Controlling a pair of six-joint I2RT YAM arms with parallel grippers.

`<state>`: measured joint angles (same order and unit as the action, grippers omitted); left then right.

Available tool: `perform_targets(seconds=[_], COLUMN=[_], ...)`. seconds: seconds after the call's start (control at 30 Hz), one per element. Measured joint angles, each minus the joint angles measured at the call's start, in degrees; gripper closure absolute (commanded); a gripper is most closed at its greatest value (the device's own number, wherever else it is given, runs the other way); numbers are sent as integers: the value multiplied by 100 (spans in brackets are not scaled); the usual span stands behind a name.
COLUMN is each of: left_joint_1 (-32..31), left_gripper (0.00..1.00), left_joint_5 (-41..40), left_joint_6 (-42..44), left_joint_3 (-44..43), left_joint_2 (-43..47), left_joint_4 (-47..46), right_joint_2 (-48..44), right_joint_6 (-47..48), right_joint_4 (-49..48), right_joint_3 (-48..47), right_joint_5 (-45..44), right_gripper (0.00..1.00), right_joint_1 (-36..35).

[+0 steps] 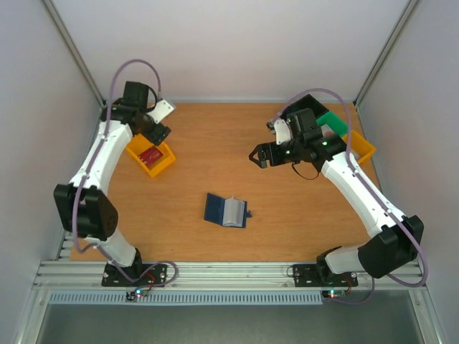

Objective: Take the credit cards out of the card holder

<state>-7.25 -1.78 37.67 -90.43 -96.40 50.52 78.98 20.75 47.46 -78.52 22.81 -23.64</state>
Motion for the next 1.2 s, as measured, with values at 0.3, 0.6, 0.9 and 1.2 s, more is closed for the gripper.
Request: perform_targets(seconds=[0.3,0.6,0.9,1.2], left_joint_1=[-1084,-1582,-1641,-1648], left_gripper=[1,35,87,94], left_joint_5=[2833,3823,4245,4382], left_joint_6=[-1460,-2977,-3891,-4325], left_joint_3=[763,2817,3300,3574], left_joint_2=[822,184,-448,-590], left_joint_4=[1285,361,-833,-1436], right_joint_2=[297,1600,2170,2726], right_joint_6=[-1749,-2688,-2846,-2844], right_joint_4=[-367,-1001,-1351,-1777], right_joint_3=[1687,1952,1869,1386], right_joint_5=[94,-76,129,632], right_gripper=[59,67,70,71], right_joint_1=[-796,-1821,-1823,-1849])
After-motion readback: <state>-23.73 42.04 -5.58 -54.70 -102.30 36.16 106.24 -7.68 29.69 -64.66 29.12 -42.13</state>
